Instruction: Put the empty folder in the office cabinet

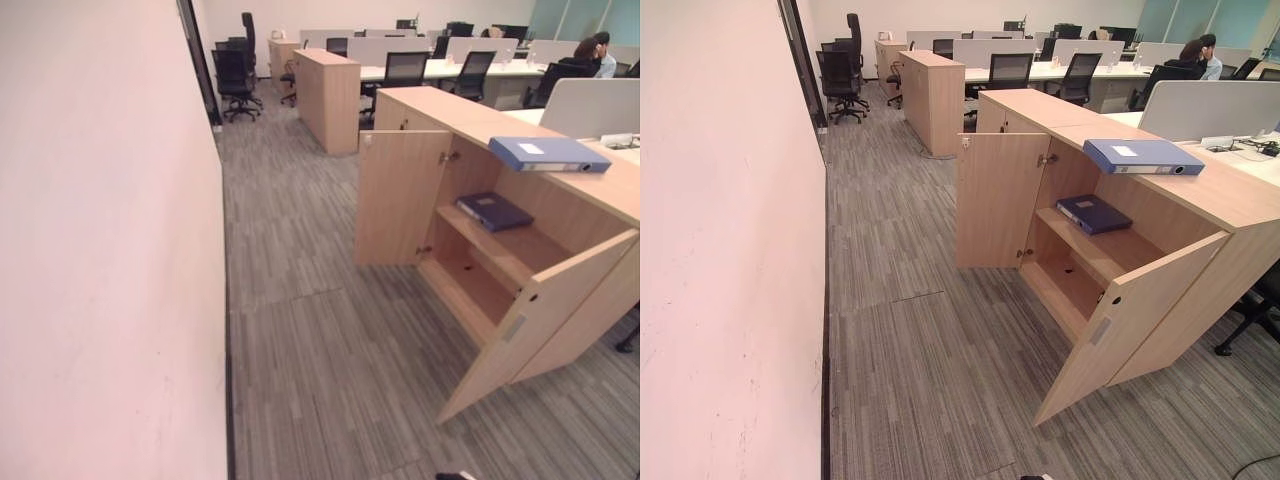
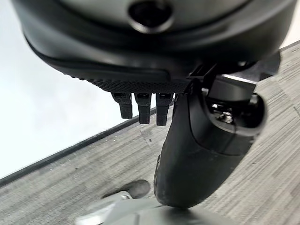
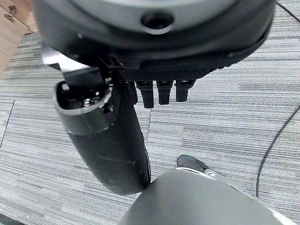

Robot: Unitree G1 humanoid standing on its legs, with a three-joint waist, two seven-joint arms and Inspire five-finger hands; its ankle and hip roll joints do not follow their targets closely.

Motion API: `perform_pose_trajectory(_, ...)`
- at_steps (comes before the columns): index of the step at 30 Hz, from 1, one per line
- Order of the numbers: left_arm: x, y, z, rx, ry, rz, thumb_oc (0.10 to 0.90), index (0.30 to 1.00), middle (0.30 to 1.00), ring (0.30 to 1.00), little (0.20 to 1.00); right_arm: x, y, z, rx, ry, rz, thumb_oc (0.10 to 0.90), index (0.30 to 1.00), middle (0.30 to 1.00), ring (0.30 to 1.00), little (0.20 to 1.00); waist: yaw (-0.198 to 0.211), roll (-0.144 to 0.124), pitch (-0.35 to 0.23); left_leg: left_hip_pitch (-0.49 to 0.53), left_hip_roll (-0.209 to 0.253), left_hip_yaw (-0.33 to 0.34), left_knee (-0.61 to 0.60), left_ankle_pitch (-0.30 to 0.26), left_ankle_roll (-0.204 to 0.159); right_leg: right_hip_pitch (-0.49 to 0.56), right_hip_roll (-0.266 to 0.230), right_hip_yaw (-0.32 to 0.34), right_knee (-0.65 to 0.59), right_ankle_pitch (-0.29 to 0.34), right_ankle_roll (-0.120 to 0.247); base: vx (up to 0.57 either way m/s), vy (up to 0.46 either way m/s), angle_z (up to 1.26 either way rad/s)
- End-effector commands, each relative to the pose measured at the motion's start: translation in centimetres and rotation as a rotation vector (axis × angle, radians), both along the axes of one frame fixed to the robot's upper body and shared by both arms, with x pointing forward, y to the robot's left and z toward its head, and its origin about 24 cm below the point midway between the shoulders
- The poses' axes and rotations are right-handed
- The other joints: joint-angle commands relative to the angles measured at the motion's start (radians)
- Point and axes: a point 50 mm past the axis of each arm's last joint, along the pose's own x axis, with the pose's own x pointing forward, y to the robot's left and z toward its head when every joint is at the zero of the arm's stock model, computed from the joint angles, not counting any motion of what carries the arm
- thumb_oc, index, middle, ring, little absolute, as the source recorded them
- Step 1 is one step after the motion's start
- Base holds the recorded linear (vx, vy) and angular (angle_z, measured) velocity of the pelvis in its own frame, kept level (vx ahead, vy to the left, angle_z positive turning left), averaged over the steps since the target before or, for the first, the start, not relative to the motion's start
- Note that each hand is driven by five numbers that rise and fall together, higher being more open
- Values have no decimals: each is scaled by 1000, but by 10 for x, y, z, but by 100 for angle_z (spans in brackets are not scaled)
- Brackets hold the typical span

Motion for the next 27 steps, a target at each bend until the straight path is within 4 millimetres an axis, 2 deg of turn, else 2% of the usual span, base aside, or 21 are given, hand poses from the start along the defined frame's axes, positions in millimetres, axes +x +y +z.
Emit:
perform_pose_trajectory(1,5,-21,-4,-49,6,-17,800,900,900,900,900,-3,-2,-1,-26,25,21,800,900,900,900,900,-13,8,0,-18,36,44,-7,-61,-43,-60,-20,-33,-2,-14,75,0,0,0)
perform_pose_trajectory(27,1,-24,-5,-122,56,-57,800,900,900,900,900,-6,-8,-1,-13,66,39,800,900,900,900,900,-13,7,20,-23,33,39,-7,-69,-38,-65,-17,-33,-2,-16,72,10,-1,0)
